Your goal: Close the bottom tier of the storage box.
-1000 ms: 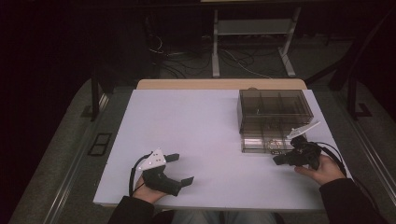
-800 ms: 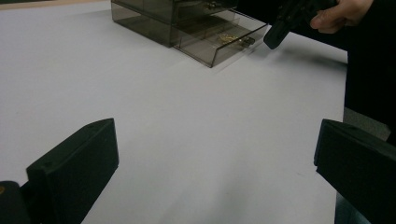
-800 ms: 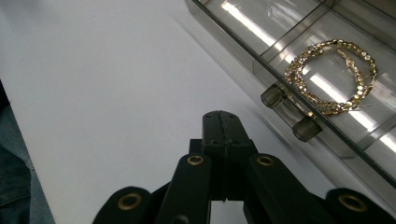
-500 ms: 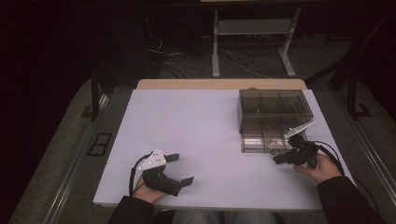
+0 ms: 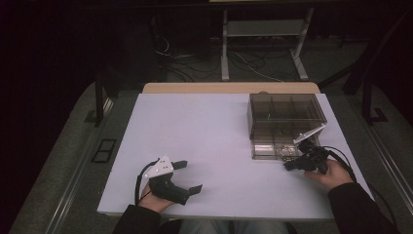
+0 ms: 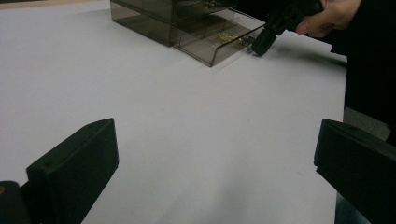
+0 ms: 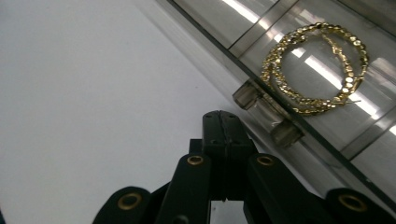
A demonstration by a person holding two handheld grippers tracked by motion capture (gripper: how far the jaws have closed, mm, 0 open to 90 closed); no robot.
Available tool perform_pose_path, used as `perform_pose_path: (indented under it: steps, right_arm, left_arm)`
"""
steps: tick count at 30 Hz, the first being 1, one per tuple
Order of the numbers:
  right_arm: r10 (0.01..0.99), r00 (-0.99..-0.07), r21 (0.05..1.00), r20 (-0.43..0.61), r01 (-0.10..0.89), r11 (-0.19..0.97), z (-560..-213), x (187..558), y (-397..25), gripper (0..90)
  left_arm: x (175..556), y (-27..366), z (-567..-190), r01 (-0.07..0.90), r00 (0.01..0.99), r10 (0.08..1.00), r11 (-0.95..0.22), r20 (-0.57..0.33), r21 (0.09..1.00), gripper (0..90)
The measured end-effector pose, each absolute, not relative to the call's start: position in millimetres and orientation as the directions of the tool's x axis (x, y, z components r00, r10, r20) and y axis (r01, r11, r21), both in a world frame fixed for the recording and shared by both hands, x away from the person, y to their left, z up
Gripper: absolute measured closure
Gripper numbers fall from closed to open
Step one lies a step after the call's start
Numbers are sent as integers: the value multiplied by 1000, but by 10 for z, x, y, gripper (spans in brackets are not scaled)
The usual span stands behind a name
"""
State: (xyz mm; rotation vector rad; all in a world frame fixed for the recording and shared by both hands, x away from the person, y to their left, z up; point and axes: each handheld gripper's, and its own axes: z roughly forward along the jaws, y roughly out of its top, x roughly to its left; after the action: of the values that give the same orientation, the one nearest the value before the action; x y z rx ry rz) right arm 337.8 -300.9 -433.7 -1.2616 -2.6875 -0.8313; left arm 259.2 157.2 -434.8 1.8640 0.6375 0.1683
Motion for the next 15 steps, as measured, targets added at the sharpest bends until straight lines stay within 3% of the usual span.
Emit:
perform_pose_path:
  steps: [15]
  right_arm:
    - [714,-648,447,266,739,505,-4354,3422,-3032,889]
  left_arm:
    - [2592,1571,-4349,346,845,503,-250,-184,904,0]
